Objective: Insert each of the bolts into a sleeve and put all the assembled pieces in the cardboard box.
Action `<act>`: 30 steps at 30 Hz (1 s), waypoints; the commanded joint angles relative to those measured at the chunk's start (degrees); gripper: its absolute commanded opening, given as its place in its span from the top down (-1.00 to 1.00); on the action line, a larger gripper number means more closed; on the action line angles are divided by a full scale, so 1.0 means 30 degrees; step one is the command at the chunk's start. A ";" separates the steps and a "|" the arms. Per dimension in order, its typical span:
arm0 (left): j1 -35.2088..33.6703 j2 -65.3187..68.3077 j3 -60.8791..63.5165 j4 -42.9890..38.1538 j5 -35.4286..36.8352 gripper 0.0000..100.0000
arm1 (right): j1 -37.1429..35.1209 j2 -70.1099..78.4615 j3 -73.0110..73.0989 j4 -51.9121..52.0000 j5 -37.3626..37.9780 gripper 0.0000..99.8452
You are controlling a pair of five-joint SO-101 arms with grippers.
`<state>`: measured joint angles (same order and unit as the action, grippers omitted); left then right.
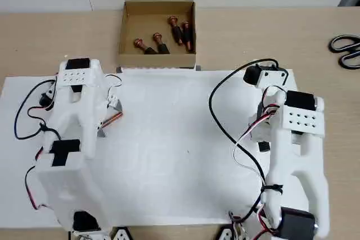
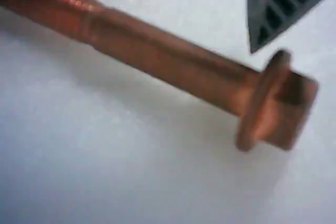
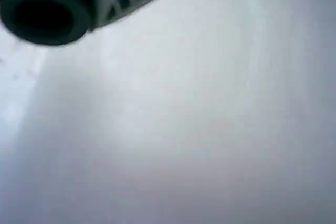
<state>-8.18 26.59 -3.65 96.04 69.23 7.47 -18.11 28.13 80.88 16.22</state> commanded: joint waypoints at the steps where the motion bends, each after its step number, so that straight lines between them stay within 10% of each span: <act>1: -0.0117 0.0498 -0.0190 0.0205 0.0088 0.35 | 0.0044 -0.0864 -0.0059 0.0249 0.0117 0.97; 15: -0.0029 0.0381 -0.0190 -0.0029 -0.0469 0.96 | 0.0044 -0.0864 -0.0059 0.0103 0.0147 0.97; 30: 0.0029 -0.0088 -0.2271 0.1231 -0.2168 0.99 | 0.0015 -0.0864 -0.0059 0.0073 0.0117 0.97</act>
<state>-8.09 28.26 -6.81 97.27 64.92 7.47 -18.11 28.13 80.97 16.22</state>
